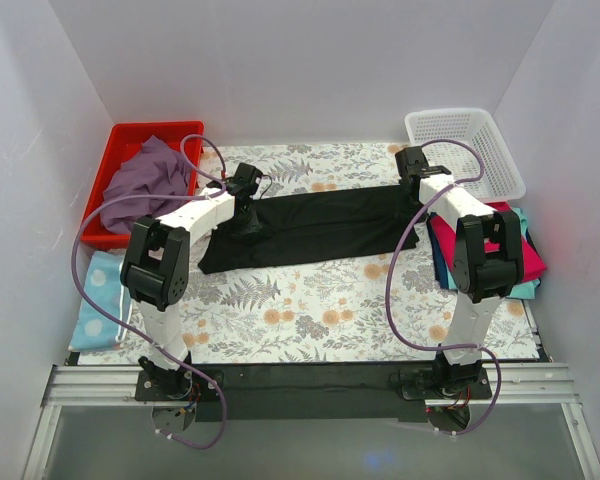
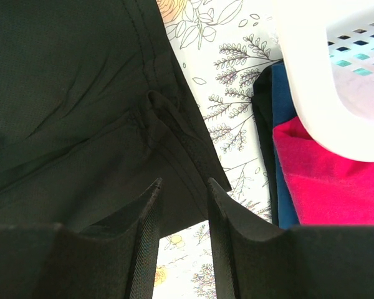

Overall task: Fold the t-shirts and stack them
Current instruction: Fold the tshirt

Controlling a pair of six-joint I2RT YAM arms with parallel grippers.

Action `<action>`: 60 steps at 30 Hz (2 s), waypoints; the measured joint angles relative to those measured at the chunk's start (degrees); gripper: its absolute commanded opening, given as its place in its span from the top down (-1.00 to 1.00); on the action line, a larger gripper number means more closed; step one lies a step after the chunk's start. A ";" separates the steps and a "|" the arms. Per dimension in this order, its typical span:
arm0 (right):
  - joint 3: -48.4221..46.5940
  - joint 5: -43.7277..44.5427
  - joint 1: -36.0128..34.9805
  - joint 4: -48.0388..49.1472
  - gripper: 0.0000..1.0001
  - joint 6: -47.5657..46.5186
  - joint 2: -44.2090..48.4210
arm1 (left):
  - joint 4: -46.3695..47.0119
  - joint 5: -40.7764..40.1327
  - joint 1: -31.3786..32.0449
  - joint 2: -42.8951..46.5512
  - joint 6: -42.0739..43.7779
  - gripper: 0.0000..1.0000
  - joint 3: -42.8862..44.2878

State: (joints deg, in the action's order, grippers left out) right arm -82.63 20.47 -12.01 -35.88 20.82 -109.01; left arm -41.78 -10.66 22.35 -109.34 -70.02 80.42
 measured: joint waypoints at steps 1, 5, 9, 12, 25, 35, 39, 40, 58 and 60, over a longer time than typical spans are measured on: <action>0.04 0.00 0.00 -0.02 0.21 0.00 0.00 | -0.13 -0.50 0.00 0.00 0.09 0.48 0.00; 0.07 -0.02 0.00 0.00 0.21 0.00 0.00 | -0.24 -1.44 0.00 0.00 0.20 0.43 0.00; 0.33 -0.02 0.00 0.02 0.22 0.00 0.00 | -0.17 -1.51 0.00 0.00 0.20 0.42 0.00; 0.83 -0.02 0.00 -0.07 0.22 -0.02 0.00 | 0.26 -0.63 0.00 0.00 0.20 0.44 -0.04; 1.01 0.15 0.00 0.00 0.23 0.00 0.00 | 1.73 3.19 0.00 -2.43 1.29 1.00 -0.22; 1.16 0.11 0.00 0.00 0.24 0.00 0.00 | 0.66 3.19 0.11 -3.43 4.33 1.00 10.75; 1.92 0.11 0.00 0.00 0.24 0.02 0.00 | 1.60 3.43 0.57 -6.12 6.40 1.00 16.04; 2.10 0.02 0.00 -0.07 0.24 0.02 0.00 | 1.95 3.58 0.72 -7.10 6.84 1.00 16.72; 2.93 -1.18 0.00 0.04 0.24 0.00 0.02 | 7.89 -5.31 2.03 -5.51 8.74 -0.17 10.82; 2.93 -1.18 -0.02 0.07 0.24 0.00 0.02 | 7.80 -5.75 1.95 -2.60 8.00 -0.17 10.32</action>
State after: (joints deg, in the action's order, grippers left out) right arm -79.70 19.29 -12.03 -35.81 20.82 -108.99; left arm -33.98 -16.40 24.29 -111.94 -62.02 90.74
